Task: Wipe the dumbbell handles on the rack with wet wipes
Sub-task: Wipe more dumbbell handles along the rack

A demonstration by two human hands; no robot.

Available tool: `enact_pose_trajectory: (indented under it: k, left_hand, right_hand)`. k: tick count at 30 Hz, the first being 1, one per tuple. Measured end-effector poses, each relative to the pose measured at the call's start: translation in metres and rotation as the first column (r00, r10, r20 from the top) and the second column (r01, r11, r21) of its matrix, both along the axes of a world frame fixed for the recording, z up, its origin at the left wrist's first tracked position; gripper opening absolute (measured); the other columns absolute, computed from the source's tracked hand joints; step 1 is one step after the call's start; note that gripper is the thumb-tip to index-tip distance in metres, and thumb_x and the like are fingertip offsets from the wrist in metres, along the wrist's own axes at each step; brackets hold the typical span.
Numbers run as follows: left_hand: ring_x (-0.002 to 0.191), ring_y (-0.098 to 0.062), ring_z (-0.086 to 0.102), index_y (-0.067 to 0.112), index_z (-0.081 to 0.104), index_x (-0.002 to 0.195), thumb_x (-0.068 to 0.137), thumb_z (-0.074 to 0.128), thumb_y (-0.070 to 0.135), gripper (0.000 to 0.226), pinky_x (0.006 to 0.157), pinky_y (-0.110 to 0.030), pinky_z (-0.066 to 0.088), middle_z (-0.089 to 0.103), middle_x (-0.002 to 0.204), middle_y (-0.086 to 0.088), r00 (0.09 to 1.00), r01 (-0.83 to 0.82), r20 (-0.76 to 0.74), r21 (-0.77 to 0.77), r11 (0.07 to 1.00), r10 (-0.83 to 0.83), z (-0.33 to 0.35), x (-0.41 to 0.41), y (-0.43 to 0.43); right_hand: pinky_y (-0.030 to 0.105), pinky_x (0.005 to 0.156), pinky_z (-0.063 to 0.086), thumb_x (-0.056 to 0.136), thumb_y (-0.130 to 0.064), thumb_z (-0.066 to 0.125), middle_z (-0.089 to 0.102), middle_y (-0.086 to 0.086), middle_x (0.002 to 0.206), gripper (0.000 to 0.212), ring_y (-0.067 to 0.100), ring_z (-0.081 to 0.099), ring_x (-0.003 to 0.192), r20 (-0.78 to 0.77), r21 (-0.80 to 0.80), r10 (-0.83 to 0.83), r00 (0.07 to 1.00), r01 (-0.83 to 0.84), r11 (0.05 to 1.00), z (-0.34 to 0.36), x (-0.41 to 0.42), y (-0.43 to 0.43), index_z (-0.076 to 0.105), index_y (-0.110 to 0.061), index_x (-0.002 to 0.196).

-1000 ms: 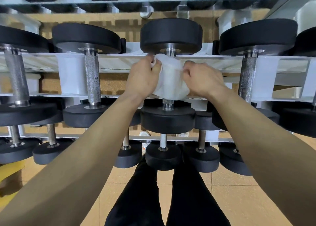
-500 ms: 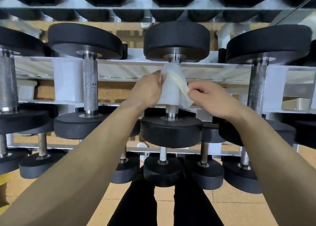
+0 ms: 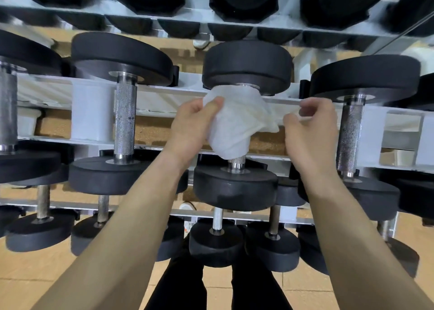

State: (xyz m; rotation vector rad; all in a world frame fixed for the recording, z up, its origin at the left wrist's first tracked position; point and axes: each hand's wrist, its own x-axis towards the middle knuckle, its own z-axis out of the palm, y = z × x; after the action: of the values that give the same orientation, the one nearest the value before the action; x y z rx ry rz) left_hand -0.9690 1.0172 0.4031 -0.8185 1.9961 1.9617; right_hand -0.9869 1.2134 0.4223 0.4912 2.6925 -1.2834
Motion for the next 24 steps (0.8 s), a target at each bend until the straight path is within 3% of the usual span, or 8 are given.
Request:
enact_pose_trajectory:
  k: [2, 6, 8, 13, 16, 19, 21, 24]
  left_hand:
    - [0.07, -0.014, 0.059, -0.001, 0.067, 0.091, 0.099, 0.057, 0.044, 0.046, 0.068, -0.032, 0.045, 0.065, 0.077, -0.003, 1.0, -0.001, 0.028, -0.203, 0.979, 0.006, -0.01, -0.001, 0.008]
    - [0.068, -0.014, 0.055, 0.013, 0.056, 0.079, 0.099, 0.054, 0.046, 0.038, 0.06, -0.029, 0.037, 0.06, 0.073, 0.005, 1.0, 0.019, 0.03, -0.386, 0.922, -0.008, -0.016, -0.002, 0.012]
    - [0.067, -0.01, 0.052, 0.021, 0.05, 0.078, 0.101, 0.052, 0.043, 0.032, 0.058, -0.024, 0.034, 0.058, 0.073, 0.007, 0.999, 0.037, 0.003, -0.414, 0.909, -0.039, -0.015, -0.001, 0.014]
    - [0.076, -0.008, 0.059, 0.024, 0.055, 0.091, 0.102, 0.05, 0.034, 0.016, 0.074, -0.033, 0.046, 0.061, 0.079, 0.009, 0.984, -0.175, -0.093, -0.294, 0.939, 0.154, -0.013, 0.004, 0.015]
    - [0.08, -0.023, 0.065, 0.032, 0.055, 0.088, 0.094, 0.049, 0.035, 0.009, 0.082, -0.052, 0.055, 0.066, 0.081, 0.004, 0.957, -0.284, -0.109, -0.188, 0.94, 0.268, -0.017, 0.011, 0.011]
    - [0.076, -0.026, 0.063, 0.029, 0.055, 0.09, 0.099, 0.049, 0.029, 0.011, 0.082, -0.049, 0.054, 0.066, 0.084, 0.0, 0.96, -0.275, -0.1, -0.173, 0.946, 0.261, -0.018, 0.017, 0.013]
    - [0.075, -0.024, 0.062, 0.028, 0.055, 0.09, 0.101, 0.048, 0.027, 0.013, 0.081, -0.046, 0.053, 0.066, 0.083, 0.0, 0.959, -0.281, -0.095, -0.166, 0.945, 0.268, -0.017, 0.016, 0.014]
    - [0.078, -0.024, 0.063, 0.026, 0.056, 0.092, 0.102, 0.048, 0.028, 0.013, 0.083, -0.046, 0.054, 0.067, 0.085, 0.001, 0.966, -0.257, -0.046, -0.159, 0.953, 0.252, -0.015, 0.014, 0.014]
  right_hand:
    - [0.026, 0.086, 0.044, 0.091, -0.025, 0.057, 0.059, -0.003, 0.118, 0.027, 0.014, 0.057, 0.102, -0.073, -0.018, 0.02, 0.997, -0.022, 1.0, 0.011, 0.008, -0.013, 0.055, -0.023, 0.118]
    - [0.033, 0.086, 0.051, 0.082, -0.051, 0.059, 0.068, -0.006, 0.109, 0.052, 0.015, 0.065, 0.102, 0.298, -0.201, 0.199, 0.933, -0.143, 0.969, 0.008, 0.005, -0.055, 0.06, -0.019, 0.123]
    - [0.044, 0.087, 0.059, 0.067, -0.054, 0.062, 0.073, 0.0, 0.107, 0.069, 0.02, 0.071, 0.097, 0.373, -0.339, 0.178, 0.911, -0.044, 0.94, 0.005, -0.003, -0.072, 0.062, -0.014, 0.123]
    - [0.042, 0.081, 0.063, 0.083, -0.027, 0.078, 0.077, 0.006, 0.091, 0.031, 0.024, 0.075, 0.084, 0.465, -0.505, 0.026, 0.885, 0.242, 0.828, -0.014, -0.034, -0.082, 0.07, -0.008, 0.105]
    - [0.03, 0.071, 0.056, 0.088, -0.03, 0.075, 0.067, -0.001, 0.071, 0.018, 0.016, 0.068, 0.071, 0.585, -0.656, 0.194, 0.787, 0.319, 0.684, -0.023, -0.042, -0.075, 0.07, -0.014, 0.084]
    - [0.019, 0.054, 0.045, 0.088, -0.03, 0.068, 0.052, -0.004, 0.059, 0.029, 0.008, 0.053, 0.052, 0.629, -0.741, 0.33, 0.704, 0.413, 0.53, -0.031, -0.04, -0.064, 0.06, -0.017, 0.063]
    - [0.018, 0.057, 0.042, 0.084, -0.031, 0.072, 0.052, -0.005, 0.061, 0.025, 0.007, 0.053, 0.054, 0.615, -0.764, 0.388, 0.686, 0.398, 0.507, -0.035, -0.032, -0.059, 0.059, -0.018, 0.067]
    - [0.027, 0.069, 0.048, 0.083, -0.025, 0.075, 0.067, 0.004, 0.083, 0.016, 0.015, 0.064, 0.072, 0.567, -0.761, 0.404, 0.718, 0.269, 0.591, -0.036, -0.022, -0.055, 0.07, -0.014, 0.094]
